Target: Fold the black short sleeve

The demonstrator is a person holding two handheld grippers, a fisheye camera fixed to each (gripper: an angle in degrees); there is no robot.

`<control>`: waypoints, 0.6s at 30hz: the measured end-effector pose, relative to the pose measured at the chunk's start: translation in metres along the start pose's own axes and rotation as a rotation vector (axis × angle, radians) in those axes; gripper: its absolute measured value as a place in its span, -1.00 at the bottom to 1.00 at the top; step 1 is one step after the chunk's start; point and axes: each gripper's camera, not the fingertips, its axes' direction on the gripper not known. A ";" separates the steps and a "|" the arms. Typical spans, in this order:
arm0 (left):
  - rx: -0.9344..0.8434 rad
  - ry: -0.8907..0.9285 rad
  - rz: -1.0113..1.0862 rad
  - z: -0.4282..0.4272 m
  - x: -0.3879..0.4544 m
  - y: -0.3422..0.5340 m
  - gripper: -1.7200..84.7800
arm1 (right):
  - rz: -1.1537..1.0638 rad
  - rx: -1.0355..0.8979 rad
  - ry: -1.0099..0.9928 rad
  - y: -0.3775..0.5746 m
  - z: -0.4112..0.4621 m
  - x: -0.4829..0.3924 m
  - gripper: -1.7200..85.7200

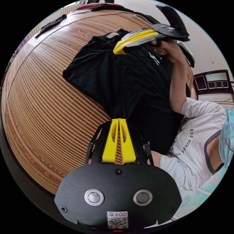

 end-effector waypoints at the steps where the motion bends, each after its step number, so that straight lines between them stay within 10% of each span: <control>1: -0.026 0.008 0.000 0.009 -0.001 -0.006 -0.96 | -0.139 -0.066 -0.121 0.009 0.017 -0.024 -0.98; 8: -0.094 0.008 -0.062 0.041 -0.019 -0.036 -0.96 | -0.477 -0.518 0.021 0.091 0.163 -0.113 -0.98; 18: -0.088 0.082 -0.140 0.060 -0.039 -0.055 -0.96 | -0.493 -0.621 0.134 0.193 0.243 -0.109 -0.90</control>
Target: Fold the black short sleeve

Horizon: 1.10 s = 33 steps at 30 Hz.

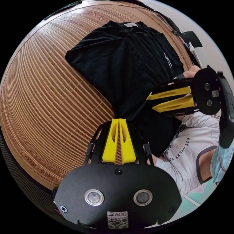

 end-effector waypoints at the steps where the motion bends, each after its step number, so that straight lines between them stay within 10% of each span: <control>1: 0.002 0.002 0.000 0.002 -0.001 -0.002 -0.96 | 0.005 -0.024 0.051 0.003 0.017 -0.006 -0.89; 33: 0.251 -0.119 0.011 0.001 0.029 0.024 -0.96 | -0.075 0.071 0.157 0.109 0.218 -0.037 -0.89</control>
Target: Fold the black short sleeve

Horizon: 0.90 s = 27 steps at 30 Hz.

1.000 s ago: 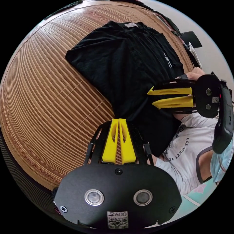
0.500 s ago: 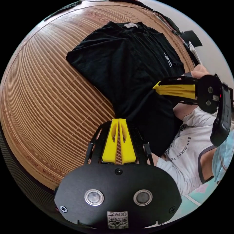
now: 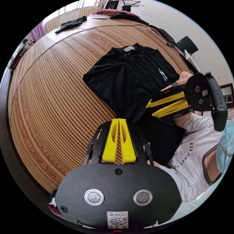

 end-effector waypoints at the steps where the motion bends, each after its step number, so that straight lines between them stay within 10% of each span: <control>1: 0.007 0.017 0.003 0.001 -0.001 -0.005 -0.96 | 0.000 -0.057 -0.004 -0.004 0.015 0.000 -0.89; 27: -0.099 0.006 -0.101 0.052 -0.032 -0.053 -0.96 | -0.010 -0.117 0.110 0.020 -0.002 0.001 -0.98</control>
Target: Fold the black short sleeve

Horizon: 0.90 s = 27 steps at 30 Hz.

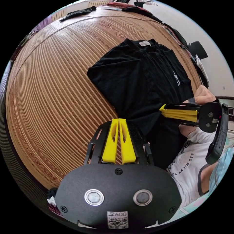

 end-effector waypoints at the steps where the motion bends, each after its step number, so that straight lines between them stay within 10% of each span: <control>1: 0.001 0.006 -0.007 0.000 -0.001 -0.001 -0.96 | 0.000 0.001 0.006 0.001 -0.006 0.002 -0.98; 15: -0.007 0.002 -0.027 0.000 -0.001 -0.002 -0.96 | 0.022 -0.011 -0.088 0.040 -0.091 0.042 -0.98; 22: -0.006 -0.115 -0.102 -0.020 -0.002 0.021 -0.96 | 0.235 0.805 0.165 0.110 -0.234 0.117 -0.98; 27: 0.157 -0.054 -0.010 -0.067 0.015 0.083 -0.96 | 0.499 0.761 -0.036 0.079 -0.229 0.223 -0.98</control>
